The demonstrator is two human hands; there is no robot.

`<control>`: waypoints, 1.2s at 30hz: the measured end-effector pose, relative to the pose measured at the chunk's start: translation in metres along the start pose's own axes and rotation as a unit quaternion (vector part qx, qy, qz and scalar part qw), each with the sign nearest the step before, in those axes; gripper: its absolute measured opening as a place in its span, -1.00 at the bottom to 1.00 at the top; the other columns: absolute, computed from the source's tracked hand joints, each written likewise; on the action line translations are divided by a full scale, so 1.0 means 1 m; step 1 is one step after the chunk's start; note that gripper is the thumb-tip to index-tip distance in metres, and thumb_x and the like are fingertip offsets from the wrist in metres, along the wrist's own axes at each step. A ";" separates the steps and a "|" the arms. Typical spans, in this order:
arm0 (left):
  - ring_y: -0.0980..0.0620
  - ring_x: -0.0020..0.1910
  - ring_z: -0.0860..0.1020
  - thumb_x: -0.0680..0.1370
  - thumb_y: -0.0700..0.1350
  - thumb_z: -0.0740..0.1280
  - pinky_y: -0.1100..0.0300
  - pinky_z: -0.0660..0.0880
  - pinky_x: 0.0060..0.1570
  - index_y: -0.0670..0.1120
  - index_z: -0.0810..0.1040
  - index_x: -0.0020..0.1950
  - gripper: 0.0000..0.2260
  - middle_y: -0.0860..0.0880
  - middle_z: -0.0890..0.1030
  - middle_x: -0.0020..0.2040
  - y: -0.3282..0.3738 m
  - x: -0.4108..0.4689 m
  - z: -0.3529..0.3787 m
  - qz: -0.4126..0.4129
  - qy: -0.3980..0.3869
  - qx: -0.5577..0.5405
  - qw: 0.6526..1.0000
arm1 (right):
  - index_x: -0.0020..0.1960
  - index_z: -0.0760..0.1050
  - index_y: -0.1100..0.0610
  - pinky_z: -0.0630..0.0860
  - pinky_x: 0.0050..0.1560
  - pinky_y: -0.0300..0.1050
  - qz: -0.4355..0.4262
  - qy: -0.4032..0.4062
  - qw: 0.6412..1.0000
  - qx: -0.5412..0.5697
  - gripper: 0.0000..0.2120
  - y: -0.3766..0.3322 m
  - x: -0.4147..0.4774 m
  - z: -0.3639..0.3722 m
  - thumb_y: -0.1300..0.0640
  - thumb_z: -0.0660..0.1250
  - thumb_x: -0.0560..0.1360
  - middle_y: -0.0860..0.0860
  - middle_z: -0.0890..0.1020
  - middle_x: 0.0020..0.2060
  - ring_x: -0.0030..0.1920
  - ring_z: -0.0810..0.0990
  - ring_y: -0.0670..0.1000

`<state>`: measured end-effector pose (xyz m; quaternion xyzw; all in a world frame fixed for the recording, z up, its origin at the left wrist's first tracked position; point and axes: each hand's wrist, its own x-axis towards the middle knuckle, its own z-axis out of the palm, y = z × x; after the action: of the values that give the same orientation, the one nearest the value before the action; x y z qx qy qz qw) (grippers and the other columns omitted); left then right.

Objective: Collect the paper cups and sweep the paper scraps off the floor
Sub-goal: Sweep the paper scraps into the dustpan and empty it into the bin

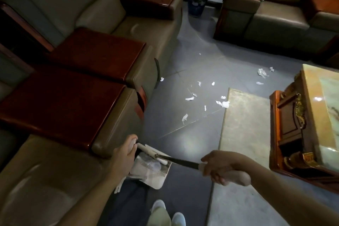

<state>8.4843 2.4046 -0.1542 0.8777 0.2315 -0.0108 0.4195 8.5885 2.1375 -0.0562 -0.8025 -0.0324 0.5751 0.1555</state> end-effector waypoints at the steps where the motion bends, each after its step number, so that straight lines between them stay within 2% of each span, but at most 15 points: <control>1: 0.18 -0.15 0.51 0.61 -0.11 0.21 0.36 0.35 -0.24 0.13 0.46 0.14 -0.83 0.18 0.52 -0.11 0.003 0.007 0.001 0.003 0.001 0.000 1.000 | 0.41 0.34 0.29 0.40 -0.51 -0.33 0.007 0.010 1.000 0.015 -0.53 0.003 -0.002 0.000 0.20 0.29 0.53 -0.02 0.48 -0.34 -0.54 0.47 -0.16; 3: 0.26 -0.22 0.48 0.61 -0.09 0.21 0.42 0.32 -0.30 0.15 0.45 0.15 -0.83 0.23 0.49 -0.16 0.011 0.022 0.005 0.012 -0.004 0.004 1.000 | 0.47 0.25 0.21 0.40 -0.49 -0.31 0.018 0.036 0.999 0.031 -0.42 0.011 -0.002 -0.006 0.19 0.34 0.50 0.00 0.54 -0.38 -0.57 0.46 -0.16; 6: 0.23 -0.17 0.48 0.60 -0.10 0.22 0.36 0.34 -0.23 0.11 0.46 0.18 -0.82 0.13 0.54 -0.06 0.028 0.049 0.011 0.034 -0.005 0.004 0.999 | 0.53 0.12 0.10 0.38 -0.44 -0.29 0.034 0.079 0.996 0.025 -0.32 0.020 -0.001 -0.033 0.15 0.34 0.50 -0.05 0.52 -0.50 -0.53 0.44 -0.15; 10: 0.11 -0.10 0.50 0.61 -0.09 0.21 0.26 0.39 -0.16 0.09 0.45 0.22 -0.80 0.07 0.54 0.01 0.058 0.092 0.024 0.046 -0.018 0.012 0.999 | 0.41 0.32 0.25 0.40 -0.40 -0.22 0.048 0.122 0.989 0.065 -0.49 0.034 0.005 -0.093 0.19 0.33 0.49 0.02 0.52 -0.44 -0.49 0.45 -0.08; 15: 0.14 -0.04 0.49 0.61 -0.10 0.22 0.35 0.37 -0.12 0.05 0.48 0.20 -0.81 0.12 0.51 0.00 0.096 0.155 0.051 0.067 -0.024 0.015 0.997 | 0.18 0.51 0.36 0.37 -0.31 -0.19 0.061 0.154 0.982 0.090 -0.70 0.060 0.044 -0.193 0.22 0.30 0.51 0.10 0.52 -0.33 -0.37 0.46 -0.01; 18: 0.07 -0.05 0.52 0.61 -0.10 0.21 0.23 0.41 -0.09 0.05 0.47 0.21 -0.80 0.08 0.53 -0.03 0.116 0.190 0.070 0.048 -0.033 0.025 0.998 | 0.11 0.54 0.38 0.37 -0.32 -0.22 0.062 0.179 0.978 0.089 -0.74 0.077 0.081 -0.257 0.21 0.27 0.53 0.12 0.53 -0.31 -0.40 0.46 -0.03; 22: 0.09 -0.04 0.50 0.61 -0.07 0.19 0.23 0.41 -0.08 0.09 0.45 0.23 -0.79 0.05 0.53 0.01 0.137 0.230 0.087 0.025 -0.051 0.061 0.997 | -0.02 0.53 0.31 0.38 -0.38 -0.23 0.082 0.209 0.969 0.103 -0.83 0.100 0.130 -0.331 0.20 0.27 0.55 0.07 0.53 -0.42 -0.44 0.49 -0.03; 25: 0.09 -0.01 0.51 0.61 -0.06 0.19 0.21 0.42 -0.06 0.18 0.43 0.18 -0.81 0.05 0.53 0.03 0.150 0.252 0.094 0.007 -0.065 0.057 0.996 | -0.04 0.50 0.34 0.38 -0.44 -0.21 0.094 0.222 0.962 0.130 -0.86 0.116 0.165 -0.373 0.24 0.26 0.54 0.09 0.53 -0.45 -0.48 0.48 -0.01; 28: 0.13 -0.04 0.51 0.60 -0.08 0.22 0.23 0.41 -0.08 0.25 0.41 0.09 -0.80 0.07 0.54 0.00 0.159 0.269 0.094 0.001 -0.056 0.045 0.997 | -0.01 0.45 0.37 0.40 -0.44 -0.18 0.121 0.211 0.958 0.150 -0.86 0.129 0.200 -0.396 0.26 0.24 0.55 0.12 0.52 -0.44 -0.48 0.47 0.02; 32: 0.12 -0.07 0.53 0.60 -0.11 0.23 0.23 0.42 -0.11 0.18 0.45 0.10 -0.82 0.06 0.56 -0.03 0.168 0.283 0.097 0.002 -0.055 0.049 0.997 | -0.04 0.36 0.32 0.38 -0.55 -0.24 0.139 0.125 0.949 0.252 -0.88 0.138 0.232 -0.395 0.25 0.14 0.60 0.09 0.46 -0.59 -0.62 0.40 -0.01; 35: 0.21 -0.12 0.51 0.59 -0.13 0.25 0.29 0.38 -0.14 0.12 0.48 0.11 -0.83 0.13 0.56 -0.10 0.178 0.288 0.106 0.016 -0.054 0.046 0.997 | 0.02 0.30 0.25 0.39 -0.51 -0.24 0.146 0.089 0.937 0.305 -0.94 0.134 0.235 -0.371 0.28 0.12 0.56 0.11 0.45 -0.50 -0.59 0.38 -0.02; 36: 0.24 -0.15 0.50 0.59 -0.14 0.25 0.30 0.37 -0.17 0.09 0.50 0.11 -0.83 0.16 0.54 -0.13 0.182 0.289 0.109 0.022 -0.053 0.048 0.997 | 0.09 0.28 0.22 0.40 -0.51 -0.24 0.144 0.082 0.930 0.327 -0.88 0.132 0.235 -0.361 0.29 0.11 0.55 0.11 0.44 -0.48 -0.59 0.38 -0.02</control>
<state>8.8369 2.3408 -0.1535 0.8998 0.1885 -0.0591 0.3889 8.9874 1.9898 -0.2038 -0.7477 0.2863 0.5022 0.3268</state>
